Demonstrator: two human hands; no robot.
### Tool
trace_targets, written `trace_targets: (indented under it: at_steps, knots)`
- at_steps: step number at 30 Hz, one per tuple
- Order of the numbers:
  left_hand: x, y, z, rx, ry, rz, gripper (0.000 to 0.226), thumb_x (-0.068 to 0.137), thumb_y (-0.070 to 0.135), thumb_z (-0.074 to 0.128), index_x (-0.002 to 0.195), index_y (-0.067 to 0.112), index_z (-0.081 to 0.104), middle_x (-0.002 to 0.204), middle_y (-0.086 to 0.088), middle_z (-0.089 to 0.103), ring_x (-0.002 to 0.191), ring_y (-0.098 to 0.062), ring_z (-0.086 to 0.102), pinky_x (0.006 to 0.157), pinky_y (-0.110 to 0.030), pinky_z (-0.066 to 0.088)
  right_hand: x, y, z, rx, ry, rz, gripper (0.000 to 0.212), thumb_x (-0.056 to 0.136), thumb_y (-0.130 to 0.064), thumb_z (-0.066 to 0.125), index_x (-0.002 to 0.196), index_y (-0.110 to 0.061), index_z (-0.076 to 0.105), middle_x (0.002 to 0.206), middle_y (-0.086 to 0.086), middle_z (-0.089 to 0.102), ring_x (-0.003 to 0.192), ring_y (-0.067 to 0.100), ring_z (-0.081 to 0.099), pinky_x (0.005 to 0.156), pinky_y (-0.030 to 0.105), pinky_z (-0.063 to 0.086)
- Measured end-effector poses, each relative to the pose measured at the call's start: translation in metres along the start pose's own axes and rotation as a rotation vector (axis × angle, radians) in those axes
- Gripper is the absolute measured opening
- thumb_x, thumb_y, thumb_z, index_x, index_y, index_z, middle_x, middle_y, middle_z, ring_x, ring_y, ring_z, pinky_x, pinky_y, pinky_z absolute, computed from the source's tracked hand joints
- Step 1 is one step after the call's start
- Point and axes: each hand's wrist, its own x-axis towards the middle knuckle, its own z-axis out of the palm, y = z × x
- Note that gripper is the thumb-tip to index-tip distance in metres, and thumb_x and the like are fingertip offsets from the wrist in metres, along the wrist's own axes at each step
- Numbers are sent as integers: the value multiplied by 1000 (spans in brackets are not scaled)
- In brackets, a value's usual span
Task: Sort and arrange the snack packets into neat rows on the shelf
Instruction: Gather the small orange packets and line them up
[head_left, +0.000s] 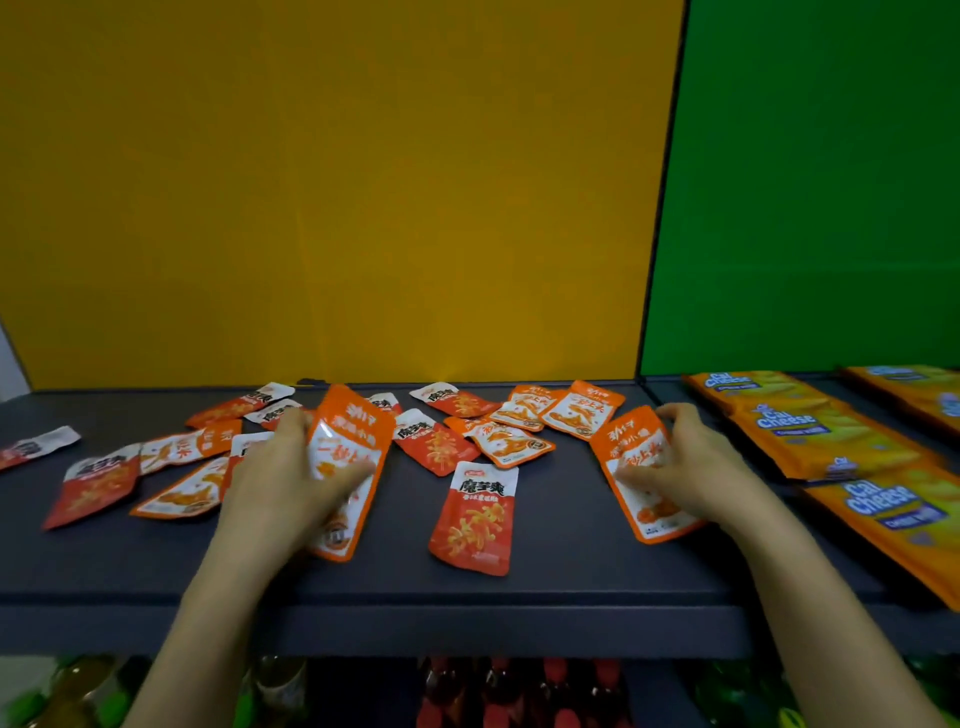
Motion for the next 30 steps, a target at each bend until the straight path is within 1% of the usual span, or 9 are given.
trace_targets:
  at_steps: [2, 5, 7, 11, 15, 19, 22, 26, 30]
  knots:
    - [8, 6, 0, -254, 47, 32, 28, 83, 26, 67, 101, 15, 48, 96, -1, 62, 86, -22, 58, 70, -30, 43, 6, -1, -1, 83, 88, -26, 70, 78, -31, 72, 134, -11, 37, 130, 12, 56, 120, 31, 52, 99, 40, 42]
    - [26, 29, 17, -695, -181, -17, 26, 86, 17, 63, 109, 11, 52, 105, -7, 67, 93, -24, 65, 80, -37, 53, 28, -11, 2, 288, 151, -36, 47, 81, -34, 67, 118, -9, 51, 118, 9, 62, 108, 29, 60, 94, 41, 48]
    - [39, 46, 36, -747, -274, -72, 24, 87, 13, 61, 108, 10, 50, 109, -11, 65, 96, -27, 64, 86, -39, 51, 51, -16, 8, 386, 117, -1, 46, 81, -36, 67, 116, -9, 54, 117, 9, 64, 104, 28, 62, 93, 42, 50]
    - [68, 63, 78, -558, -301, -87, 6, 88, 15, 60, 90, 10, 58, 104, -15, 67, 88, -28, 66, 82, -38, 53, 93, -15, 22, 383, 144, 91, 54, 79, -38, 67, 121, -8, 52, 124, 13, 61, 112, 31, 59, 97, 46, 47]
    - [84, 62, 105, -314, -363, -133, 50, 85, 26, 62, 122, -2, 45, 117, -16, 62, 102, -31, 61, 85, -39, 51, 108, -19, 29, 370, 187, 131, 57, 83, -33, 65, 127, -4, 45, 131, 18, 54, 119, 34, 53, 100, 43, 44]
    - [83, 61, 117, 38, -305, -49, 55, 86, 42, 58, 120, 1, 45, 134, -20, 46, 127, -35, 39, 101, -41, 38, 115, -15, 44, 101, 169, 153, 66, 86, -38, 59, 136, -1, 35, 143, 20, 39, 132, 36, 36, 106, 39, 32]
    - [82, 63, 119, 288, -256, 6, 76, 86, 55, 49, 134, -2, 34, 142, -19, 37, 132, -36, 31, 106, -41, 29, 117, -13, 53, -50, 134, 142, 75, 83, -46, 60, 138, -3, 32, 145, 18, 37, 134, 34, 31, 108, 39, 28]
    - [82, 64, 119, 291, -241, 2, 80, 83, 59, 51, 134, 0, 32, 141, -17, 40, 132, -34, 31, 107, -41, 25, 119, -17, 56, 17, 132, 99, 69, 81, -38, 67, 132, -3, 36, 140, 16, 45, 130, 35, 39, 104, 42, 34]
    - [83, 64, 119, 119, -271, -23, 80, 77, 54, 63, 131, 3, 34, 136, -14, 46, 129, -33, 35, 106, -42, 30, 121, -20, 55, 215, 131, 85, 62, 79, -25, 72, 127, -7, 37, 132, 16, 52, 122, 35, 50, 97, 44, 44]
